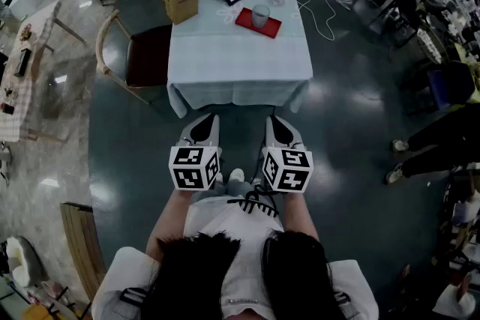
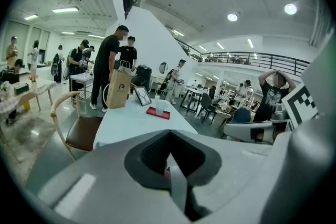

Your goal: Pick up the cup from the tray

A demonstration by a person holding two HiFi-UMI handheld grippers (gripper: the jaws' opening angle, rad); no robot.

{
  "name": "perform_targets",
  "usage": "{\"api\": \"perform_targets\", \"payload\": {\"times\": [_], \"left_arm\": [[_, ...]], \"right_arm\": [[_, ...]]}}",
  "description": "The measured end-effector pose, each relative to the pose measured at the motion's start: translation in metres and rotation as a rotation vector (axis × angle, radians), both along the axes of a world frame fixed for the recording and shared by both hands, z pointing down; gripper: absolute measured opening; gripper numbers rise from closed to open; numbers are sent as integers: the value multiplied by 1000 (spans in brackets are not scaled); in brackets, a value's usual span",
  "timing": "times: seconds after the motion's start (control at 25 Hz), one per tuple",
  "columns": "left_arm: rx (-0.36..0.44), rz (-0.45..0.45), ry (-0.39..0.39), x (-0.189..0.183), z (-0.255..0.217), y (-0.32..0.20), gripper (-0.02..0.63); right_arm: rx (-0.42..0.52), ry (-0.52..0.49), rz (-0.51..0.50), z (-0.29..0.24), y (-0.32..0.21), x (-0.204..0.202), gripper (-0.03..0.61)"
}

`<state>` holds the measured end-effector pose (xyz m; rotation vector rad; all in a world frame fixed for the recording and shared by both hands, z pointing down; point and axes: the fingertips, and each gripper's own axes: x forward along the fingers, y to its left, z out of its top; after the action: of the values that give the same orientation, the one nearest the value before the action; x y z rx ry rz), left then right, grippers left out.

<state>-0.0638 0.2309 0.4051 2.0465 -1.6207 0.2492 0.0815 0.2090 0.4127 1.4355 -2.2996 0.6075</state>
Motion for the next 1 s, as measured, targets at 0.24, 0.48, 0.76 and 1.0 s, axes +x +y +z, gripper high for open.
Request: {"api": "perform_targets", "payload": {"times": [0.24, 0.48, 0.76, 1.0], "left_arm": [[4, 1, -4, 0, 0, 0, 0], [1, -2, -4, 0, 2, -3, 0], [-2, -3, -12, 6, 1, -5, 0], [-5, -27, -15, 10, 5, -11, 0]], "right_arm": [[2, 6, 5, -1, 0, 1, 25], [-2, 16, 4, 3, -2, 3, 25], [-1, -27, -1, -1, -6, 7, 26], [17, -51, -5, -2, -17, 13, 28]]}}
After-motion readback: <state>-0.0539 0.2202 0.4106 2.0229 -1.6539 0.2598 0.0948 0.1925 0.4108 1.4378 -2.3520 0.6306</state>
